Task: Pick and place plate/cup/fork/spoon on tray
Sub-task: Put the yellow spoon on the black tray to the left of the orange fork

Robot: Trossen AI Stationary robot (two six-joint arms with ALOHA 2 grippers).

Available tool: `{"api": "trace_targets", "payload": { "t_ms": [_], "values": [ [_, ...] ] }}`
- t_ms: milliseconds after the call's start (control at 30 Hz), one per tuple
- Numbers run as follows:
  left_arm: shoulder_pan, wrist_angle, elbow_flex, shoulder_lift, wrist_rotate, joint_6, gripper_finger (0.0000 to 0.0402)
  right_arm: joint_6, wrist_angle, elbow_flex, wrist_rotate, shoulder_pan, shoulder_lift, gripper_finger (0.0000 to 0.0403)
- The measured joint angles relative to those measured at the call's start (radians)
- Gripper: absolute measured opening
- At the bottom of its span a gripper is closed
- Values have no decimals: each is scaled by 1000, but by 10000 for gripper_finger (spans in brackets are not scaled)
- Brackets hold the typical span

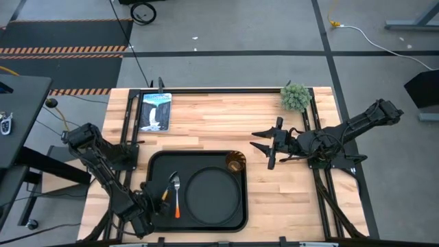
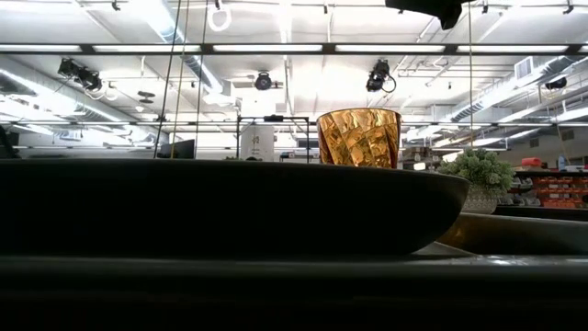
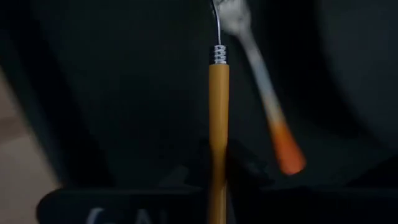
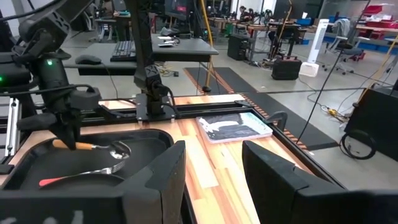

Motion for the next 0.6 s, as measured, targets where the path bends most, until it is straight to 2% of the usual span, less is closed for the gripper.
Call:
{"api": "trace_targets", "payload": {
  "t_ms": [233,600],
  "values": [
    [-10,-25,-8,0,118,-5,47,0,0,0,-4,15,0,165],
    [18,11,-8,15,152,-5,50,0,0,0,-4,28,0,165]
  ]
}}
